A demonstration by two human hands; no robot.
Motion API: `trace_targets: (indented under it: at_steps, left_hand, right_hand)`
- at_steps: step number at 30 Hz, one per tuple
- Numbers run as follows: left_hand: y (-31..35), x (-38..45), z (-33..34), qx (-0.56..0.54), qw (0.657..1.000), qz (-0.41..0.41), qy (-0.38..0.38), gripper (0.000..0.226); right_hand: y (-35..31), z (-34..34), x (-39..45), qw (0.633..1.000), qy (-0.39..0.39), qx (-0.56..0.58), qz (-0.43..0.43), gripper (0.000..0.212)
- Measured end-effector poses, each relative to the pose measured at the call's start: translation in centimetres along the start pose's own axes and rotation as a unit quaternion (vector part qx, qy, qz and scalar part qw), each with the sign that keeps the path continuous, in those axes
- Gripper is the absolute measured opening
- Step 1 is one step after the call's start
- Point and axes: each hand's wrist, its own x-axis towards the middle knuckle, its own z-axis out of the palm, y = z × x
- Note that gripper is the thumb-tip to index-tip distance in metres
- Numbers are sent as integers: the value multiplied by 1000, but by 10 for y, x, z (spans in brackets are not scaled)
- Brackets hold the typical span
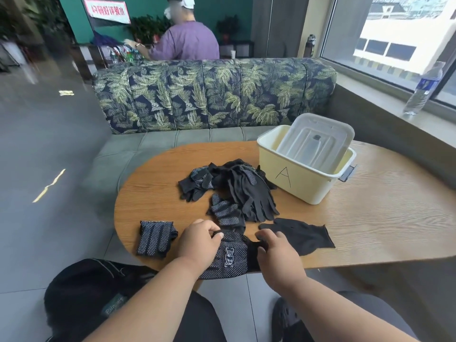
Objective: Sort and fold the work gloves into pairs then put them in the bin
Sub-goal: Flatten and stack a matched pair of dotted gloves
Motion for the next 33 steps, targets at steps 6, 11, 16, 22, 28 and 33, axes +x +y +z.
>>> trace_targets:
  at_steps: [6, 11, 16, 22, 28, 33]
  left_hand:
    - [1, -1, 1, -24, 1000, 6, 15, 14]
    - [2, -7, 4, -133, 991, 3, -27, 14]
    - [-6, -13, 15, -273, 957, 18, -98, 7]
    - [-13, -18, 29, -187, 973, 61, -122, 17]
    - [-14, -22, 36, -121, 979, 125, -103, 29]
    - [-12, -25, 21, -142, 975, 99, -137, 32]
  right_hand:
    - [-15, 0, 12, 990, -12, -98, -97, 39]
    - [-20, 1, 22, 989, -105, -67, -76, 45]
    - [-21, -1, 28, 993, -110, -20, -36, 40]
    - [-18, -9, 40, 991, -127, 36, 0, 36]
    - [-18, -7, 38, 991, -122, 49, 8, 27]
    - [-20, -6, 30, 994, -111, 6, 2, 18]
